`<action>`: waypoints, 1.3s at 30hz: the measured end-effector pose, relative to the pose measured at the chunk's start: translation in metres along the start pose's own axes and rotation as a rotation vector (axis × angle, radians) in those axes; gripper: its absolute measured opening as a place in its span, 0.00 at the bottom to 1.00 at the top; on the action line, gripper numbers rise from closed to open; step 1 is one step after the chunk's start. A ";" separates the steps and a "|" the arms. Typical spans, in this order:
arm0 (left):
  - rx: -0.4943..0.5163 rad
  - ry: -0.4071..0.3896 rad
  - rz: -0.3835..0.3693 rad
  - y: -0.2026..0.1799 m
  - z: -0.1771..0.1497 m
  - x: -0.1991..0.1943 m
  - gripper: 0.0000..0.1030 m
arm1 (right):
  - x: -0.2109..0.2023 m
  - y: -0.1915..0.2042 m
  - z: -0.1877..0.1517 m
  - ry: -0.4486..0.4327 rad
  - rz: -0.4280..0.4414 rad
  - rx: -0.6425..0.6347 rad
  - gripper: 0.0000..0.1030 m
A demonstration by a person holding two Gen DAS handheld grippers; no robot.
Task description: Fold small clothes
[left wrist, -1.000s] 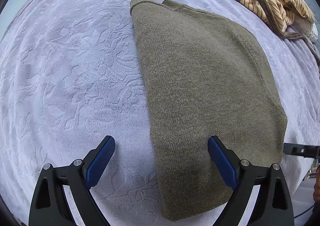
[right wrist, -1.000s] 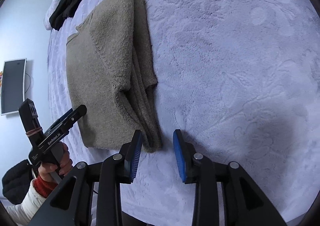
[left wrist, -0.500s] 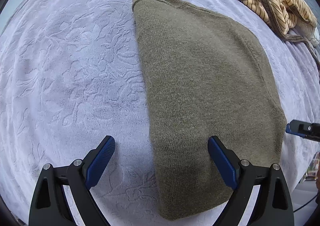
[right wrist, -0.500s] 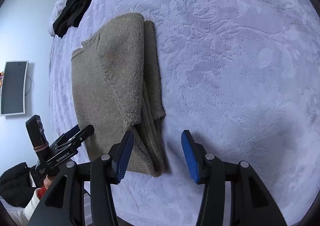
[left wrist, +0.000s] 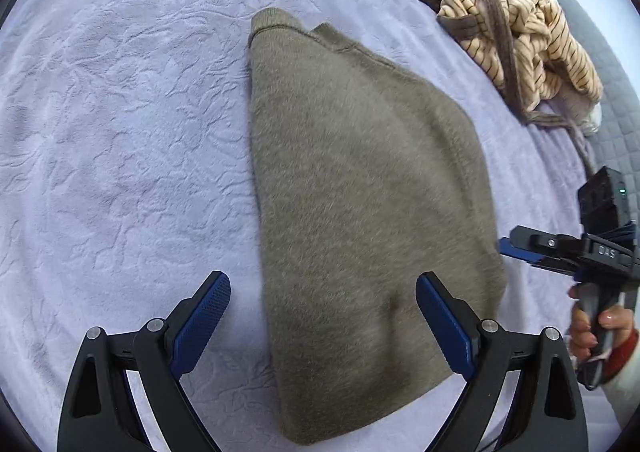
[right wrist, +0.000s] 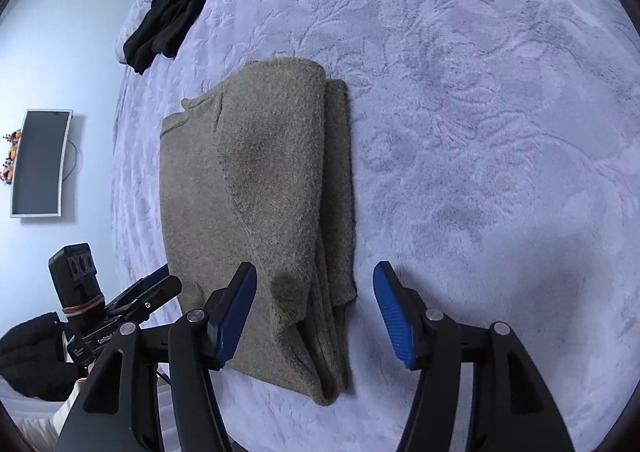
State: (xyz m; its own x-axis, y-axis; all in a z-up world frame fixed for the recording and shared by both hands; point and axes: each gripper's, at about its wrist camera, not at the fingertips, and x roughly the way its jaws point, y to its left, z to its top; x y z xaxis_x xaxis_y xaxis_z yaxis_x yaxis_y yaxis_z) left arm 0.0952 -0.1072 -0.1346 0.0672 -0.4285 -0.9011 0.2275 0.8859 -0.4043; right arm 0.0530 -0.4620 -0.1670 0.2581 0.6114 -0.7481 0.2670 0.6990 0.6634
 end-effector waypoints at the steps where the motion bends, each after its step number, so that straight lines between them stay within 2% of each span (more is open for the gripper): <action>1: 0.003 0.019 -0.020 0.002 0.003 0.004 0.92 | 0.002 -0.002 0.004 0.001 0.014 0.003 0.69; 2: 0.003 0.040 -0.040 0.004 0.006 0.008 0.92 | 0.004 -0.005 0.009 0.002 0.033 0.008 0.72; 8: -0.014 0.120 -0.126 0.002 0.006 0.033 0.92 | 0.035 -0.017 0.033 0.069 0.182 0.017 0.72; 12: -0.009 0.148 -0.127 -0.004 0.004 0.043 0.92 | 0.060 -0.023 0.044 0.097 0.212 0.042 0.72; 14: -0.015 0.141 -0.116 -0.006 0.004 0.042 0.89 | 0.064 -0.024 0.045 0.089 0.239 0.085 0.71; 15: -0.017 0.128 -0.108 -0.006 0.004 0.040 0.79 | 0.063 -0.023 0.045 0.085 0.243 0.095 0.66; 16: -0.016 0.113 -0.104 -0.004 0.004 0.036 0.69 | 0.061 -0.022 0.044 0.086 0.255 0.100 0.43; 17: -0.016 0.103 -0.107 -0.003 0.003 0.032 0.64 | 0.060 -0.020 0.044 0.083 0.257 0.102 0.38; 18: -0.013 0.091 -0.121 -0.002 0.003 0.028 0.52 | 0.058 -0.017 0.043 0.076 0.260 0.095 0.34; 20: 0.002 0.070 -0.138 -0.003 0.003 0.018 0.46 | 0.051 -0.011 0.040 0.064 0.279 0.083 0.31; 28: 0.033 0.008 -0.176 -0.010 -0.006 -0.023 0.43 | 0.022 0.020 0.023 0.030 0.346 0.049 0.30; 32: 0.028 -0.006 -0.205 0.007 -0.024 -0.052 0.43 | 0.010 0.041 0.006 0.019 0.376 0.029 0.30; 39: 0.035 -0.019 -0.166 0.037 -0.061 -0.095 0.43 | 0.019 0.081 -0.040 0.033 0.401 -0.012 0.30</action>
State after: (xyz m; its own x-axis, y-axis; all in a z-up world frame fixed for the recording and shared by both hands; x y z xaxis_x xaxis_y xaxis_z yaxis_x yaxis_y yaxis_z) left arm 0.0382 -0.0226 -0.0741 0.0443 -0.5718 -0.8192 0.2705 0.7962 -0.5412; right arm 0.0425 -0.3785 -0.1284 0.3095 0.8478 -0.4305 0.1399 0.4072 0.9025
